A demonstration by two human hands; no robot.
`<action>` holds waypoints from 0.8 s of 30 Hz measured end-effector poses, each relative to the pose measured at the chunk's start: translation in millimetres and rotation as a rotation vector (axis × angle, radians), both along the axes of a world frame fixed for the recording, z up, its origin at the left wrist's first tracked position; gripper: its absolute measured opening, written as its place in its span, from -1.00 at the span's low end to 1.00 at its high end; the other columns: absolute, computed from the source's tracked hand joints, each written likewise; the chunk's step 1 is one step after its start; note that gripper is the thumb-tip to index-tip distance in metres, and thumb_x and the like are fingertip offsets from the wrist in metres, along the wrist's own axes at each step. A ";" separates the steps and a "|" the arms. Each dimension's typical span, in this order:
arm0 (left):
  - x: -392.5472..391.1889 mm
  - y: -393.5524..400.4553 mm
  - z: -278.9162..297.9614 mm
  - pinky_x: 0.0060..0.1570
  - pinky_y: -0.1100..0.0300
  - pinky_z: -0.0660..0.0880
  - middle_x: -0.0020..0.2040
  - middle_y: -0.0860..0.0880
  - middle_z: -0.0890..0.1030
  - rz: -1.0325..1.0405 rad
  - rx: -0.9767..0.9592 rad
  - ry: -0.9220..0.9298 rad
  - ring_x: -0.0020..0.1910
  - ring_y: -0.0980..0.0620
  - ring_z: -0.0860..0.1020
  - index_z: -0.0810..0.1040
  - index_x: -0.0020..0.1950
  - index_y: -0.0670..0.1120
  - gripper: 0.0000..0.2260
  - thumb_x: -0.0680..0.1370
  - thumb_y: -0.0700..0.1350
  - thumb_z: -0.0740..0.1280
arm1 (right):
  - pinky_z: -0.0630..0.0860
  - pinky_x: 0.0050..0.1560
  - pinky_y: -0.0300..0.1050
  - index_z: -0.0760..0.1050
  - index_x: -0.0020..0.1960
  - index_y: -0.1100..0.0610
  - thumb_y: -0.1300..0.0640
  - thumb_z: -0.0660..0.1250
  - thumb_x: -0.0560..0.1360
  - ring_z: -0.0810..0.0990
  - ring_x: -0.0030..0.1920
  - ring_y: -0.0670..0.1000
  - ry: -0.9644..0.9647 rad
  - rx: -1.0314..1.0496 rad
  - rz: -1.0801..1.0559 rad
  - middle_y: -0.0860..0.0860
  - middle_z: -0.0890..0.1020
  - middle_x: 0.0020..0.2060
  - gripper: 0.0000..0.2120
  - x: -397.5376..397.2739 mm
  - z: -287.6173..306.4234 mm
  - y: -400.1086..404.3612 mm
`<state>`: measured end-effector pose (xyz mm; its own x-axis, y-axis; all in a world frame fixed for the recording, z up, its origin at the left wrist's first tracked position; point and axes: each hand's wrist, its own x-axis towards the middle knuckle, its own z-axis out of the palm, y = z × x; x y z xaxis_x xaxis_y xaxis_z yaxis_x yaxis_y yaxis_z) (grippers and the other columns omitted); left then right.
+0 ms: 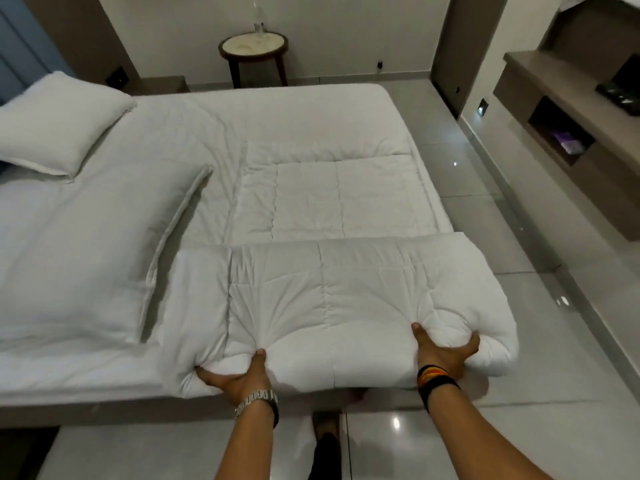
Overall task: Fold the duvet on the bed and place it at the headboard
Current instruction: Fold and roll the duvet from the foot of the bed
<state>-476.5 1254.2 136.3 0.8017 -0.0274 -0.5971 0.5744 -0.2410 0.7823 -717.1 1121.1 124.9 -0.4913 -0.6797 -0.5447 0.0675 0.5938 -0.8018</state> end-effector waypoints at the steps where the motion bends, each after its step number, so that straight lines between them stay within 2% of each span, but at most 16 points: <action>1: -10.2 20.1 5.0 0.34 -0.09 0.38 0.50 -0.21 0.37 0.004 0.015 -0.007 0.34 -0.25 0.48 -0.10 0.65 0.25 0.10 0.42 -0.26 0.59 | 0.39 0.39 0.16 -0.01 0.65 -0.17 0.04 0.70 0.32 0.45 0.40 0.29 0.015 0.007 0.004 0.25 0.35 0.51 0.16 -9.6 6.0 19.8; 4: -31.6 68.8 22.1 0.37 -0.14 0.37 0.53 -0.23 0.33 -0.020 0.041 -0.009 0.37 -0.26 0.47 -0.14 0.65 0.25 0.14 0.41 -0.24 0.60 | 0.39 0.39 0.19 0.00 0.66 -0.15 0.06 0.69 0.33 0.45 0.40 0.31 0.043 0.018 0.008 0.27 0.33 0.51 0.15 -35.9 26.6 69.2; 7: -32.6 72.9 42.8 0.35 -0.17 0.39 0.53 -0.27 0.31 -0.032 0.027 -0.022 0.37 -0.28 0.47 -0.19 0.63 0.29 0.15 0.42 -0.24 0.59 | 0.36 0.42 0.15 0.00 0.67 -0.10 0.10 0.66 0.38 0.42 0.44 0.30 0.061 -0.030 0.039 0.26 0.34 0.52 0.11 -44.7 47.1 79.1; 9: -23.9 50.5 65.1 0.32 -0.16 0.41 0.54 -0.29 0.29 -0.059 -0.043 -0.066 0.39 -0.26 0.46 -0.21 0.63 0.31 0.13 0.45 -0.25 0.56 | 0.33 0.42 0.05 0.00 0.68 -0.08 0.14 0.63 0.41 0.42 0.45 0.24 0.004 -0.116 0.063 0.23 0.36 0.52 0.08 -38.1 66.7 55.9; 11: -3.9 13.7 81.5 0.30 -0.03 0.41 0.58 -0.24 0.25 -0.137 -0.156 -0.165 0.44 -0.22 0.42 -0.20 0.65 0.27 0.08 0.48 -0.23 0.53 | 0.32 0.44 -0.06 0.01 0.69 -0.09 0.15 0.65 0.35 0.47 0.44 0.17 -0.108 -0.233 0.116 0.15 0.42 0.49 0.13 -25.5 78.9 9.4; 12: 9.9 -6.7 87.0 0.31 0.05 0.38 0.60 -0.21 0.25 -0.207 -0.227 -0.239 0.47 -0.20 0.41 -0.18 0.65 0.27 0.06 0.49 -0.19 0.53 | 0.36 0.48 0.03 0.01 0.69 -0.13 0.10 0.67 0.28 0.52 0.41 0.16 -0.157 -0.284 0.145 0.10 0.49 0.43 0.19 -17.9 85.4 -17.3; 13: 24.6 -27.2 92.0 0.37 0.04 0.38 0.60 -0.19 0.28 -0.292 -0.297 -0.314 0.48 -0.18 0.41 -0.15 0.65 0.29 0.02 0.49 -0.14 0.52 | 0.41 0.47 0.13 0.01 0.68 -0.17 0.02 0.66 0.24 0.57 0.36 0.13 -0.169 -0.310 0.176 0.06 0.56 0.35 0.20 -9.0 91.7 -44.3; 14: 39.4 -47.9 97.1 0.41 -0.01 0.40 0.58 -0.17 0.33 -0.394 -0.340 -0.388 0.47 -0.15 0.44 -0.11 0.64 0.32 -0.03 0.51 -0.10 0.50 | 0.45 0.45 0.17 0.01 0.68 -0.19 -0.04 0.63 0.28 0.59 0.32 0.10 -0.151 -0.341 0.236 0.04 0.59 0.29 0.16 -0.4 98.2 -70.4; 15: 53.2 -67.8 101.0 0.41 -0.02 0.43 0.56 -0.13 0.38 -0.495 -0.355 -0.462 0.46 -0.07 0.46 -0.06 0.64 0.33 -0.12 0.56 -0.09 0.45 | 0.44 0.46 0.12 0.02 0.68 -0.16 -0.06 0.59 0.38 0.58 0.33 0.05 -0.089 -0.375 0.324 0.03 0.58 0.30 0.06 8.6 109.8 -90.3; 18: 80.2 -116.1 98.4 0.38 0.22 0.36 0.59 0.11 0.35 -0.669 -0.362 -0.621 0.48 0.14 0.38 0.03 0.65 0.29 -0.36 0.69 -0.02 0.29 | 0.32 0.53 -0.03 0.11 0.68 -0.09 -0.06 0.44 0.58 0.40 0.48 -0.03 0.124 -0.521 0.411 0.06 0.39 0.53 -0.21 31.5 114.9 -132.0; 20: 87.5 -134.5 69.4 0.45 0.15 0.34 0.62 0.17 0.27 -0.648 -0.300 -0.674 0.55 0.10 0.31 0.08 0.65 0.28 -0.40 0.69 0.01 0.28 | 0.20 0.60 0.01 0.15 0.68 -0.01 -0.09 0.41 0.60 0.25 0.59 0.03 0.242 -0.469 0.429 0.11 0.26 0.62 -0.25 44.4 77.9 -149.3; 22: 85.9 -135.9 23.7 0.54 -0.06 0.26 0.67 0.07 0.17 -0.544 -0.128 -0.650 0.62 0.02 0.18 0.12 0.65 0.23 -0.39 0.67 -0.03 0.32 | 0.10 0.63 0.08 0.10 0.69 0.01 -0.22 0.39 0.57 0.11 0.65 0.15 0.247 -0.254 0.425 0.19 0.17 0.65 -0.17 53.7 29.0 -155.1; 24: 89.0 -137.7 -22.5 0.56 -0.16 0.18 0.69 -0.03 0.06 -0.413 0.045 -0.397 0.65 -0.07 0.10 0.05 0.65 0.26 -0.30 0.64 0.01 0.37 | 0.10 0.62 0.14 -0.05 0.71 -0.08 -0.36 0.34 0.51 0.04 0.66 0.22 0.181 -0.040 0.357 0.22 0.20 0.64 -0.05 64.4 -12.7 -165.2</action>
<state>-387.5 1116.6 113.8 0.8927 -0.3679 -0.2603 0.0898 -0.4209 0.9027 -652.6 955.9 112.2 -0.3064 -0.8438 -0.4405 -0.2819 0.5224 -0.8047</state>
